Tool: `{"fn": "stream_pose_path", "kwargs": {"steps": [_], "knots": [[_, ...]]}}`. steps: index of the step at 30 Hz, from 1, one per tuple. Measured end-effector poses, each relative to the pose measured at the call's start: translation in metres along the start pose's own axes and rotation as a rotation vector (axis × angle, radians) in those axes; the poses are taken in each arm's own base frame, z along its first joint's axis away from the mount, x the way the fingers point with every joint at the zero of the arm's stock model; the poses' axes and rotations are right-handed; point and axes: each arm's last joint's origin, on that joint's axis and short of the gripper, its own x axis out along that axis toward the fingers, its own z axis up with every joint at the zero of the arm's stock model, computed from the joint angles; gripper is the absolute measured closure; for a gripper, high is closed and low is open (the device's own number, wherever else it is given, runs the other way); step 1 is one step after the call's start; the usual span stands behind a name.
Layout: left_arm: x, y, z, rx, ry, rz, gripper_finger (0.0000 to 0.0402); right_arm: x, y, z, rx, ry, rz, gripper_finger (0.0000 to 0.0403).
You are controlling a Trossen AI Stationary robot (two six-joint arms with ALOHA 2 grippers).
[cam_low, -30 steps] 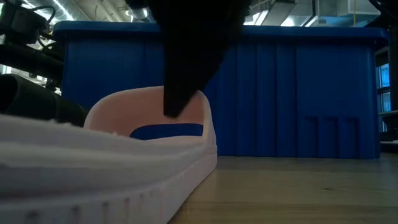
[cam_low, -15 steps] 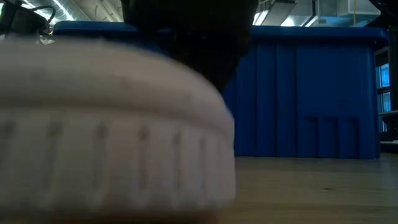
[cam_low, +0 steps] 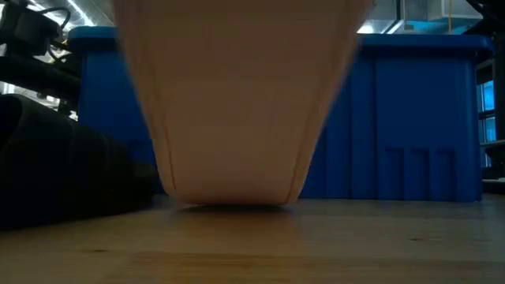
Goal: Pick and place slides into bin
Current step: Put the pink slipper into the blue bin
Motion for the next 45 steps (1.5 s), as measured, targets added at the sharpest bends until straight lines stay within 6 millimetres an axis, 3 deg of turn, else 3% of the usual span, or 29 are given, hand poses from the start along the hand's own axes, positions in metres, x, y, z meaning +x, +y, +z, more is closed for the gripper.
{"fn": "stream_pose_path", "kwargs": {"steps": [4,15,24,28,33,40,45], "knots": [[0.0,0.0,0.0,0.0,0.0,0.0,0.0111,-0.022,-0.004,0.002,0.021,0.026,0.021,0.0379],[0.0,0.0,0.0,0.0,0.0,0.0,0.0111,-0.088,-0.035,0.019,0.212,-0.03,0.433,0.0387],[0.0,0.0,0.0,0.0,0.0,-0.001,0.0111,-0.144,-0.072,0.046,0.169,-0.408,0.591,0.0389],[0.0,0.0,0.0,0.0,0.0,0.0,0.0111,-0.164,-0.096,0.058,0.145,-0.601,0.555,0.0388],[0.0,0.0,0.0,0.0,0.0,0.0,0.0111,-0.165,-0.142,0.069,0.151,-0.7,0.331,0.0388],[0.0,0.0,0.0,0.0,0.0,0.0,0.0111,-0.149,-0.223,0.082,0.226,-0.733,-0.107,0.0388],[0.0,0.0,0.0,0.0,0.0,-0.001,0.0111,-0.129,-0.269,0.092,0.246,-0.727,-0.213,0.0388]]}}
